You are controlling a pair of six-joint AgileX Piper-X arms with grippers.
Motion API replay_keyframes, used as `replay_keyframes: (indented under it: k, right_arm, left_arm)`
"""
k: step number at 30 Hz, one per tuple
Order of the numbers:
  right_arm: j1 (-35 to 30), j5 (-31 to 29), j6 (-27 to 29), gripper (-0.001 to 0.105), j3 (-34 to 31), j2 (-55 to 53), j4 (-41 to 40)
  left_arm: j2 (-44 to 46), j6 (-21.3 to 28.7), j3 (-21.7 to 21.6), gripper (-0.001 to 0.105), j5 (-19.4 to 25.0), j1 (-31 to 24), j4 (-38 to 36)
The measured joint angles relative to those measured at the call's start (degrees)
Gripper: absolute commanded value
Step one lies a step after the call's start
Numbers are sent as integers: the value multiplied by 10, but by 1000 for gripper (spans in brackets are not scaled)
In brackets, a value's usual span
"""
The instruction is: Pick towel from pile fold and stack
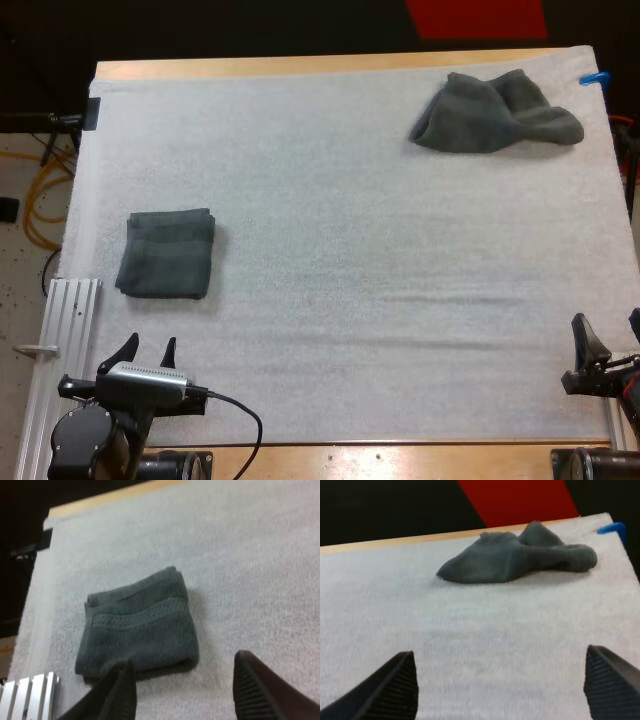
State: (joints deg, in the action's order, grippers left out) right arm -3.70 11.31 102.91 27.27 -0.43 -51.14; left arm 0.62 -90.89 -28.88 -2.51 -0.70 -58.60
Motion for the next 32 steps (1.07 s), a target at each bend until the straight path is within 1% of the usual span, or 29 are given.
replay_keyframes:
  k: [5, 32]
  right_arm:
    - [0, 0, -7, 67, 1, 0, -33]
    - [0, -4, -17, 67, 1, 0, -38]
  left_arm:
    - [0, 0, 0, 43, -1, 0, 1]
    - [0, 0, 0, 43, -1, 0, 1]
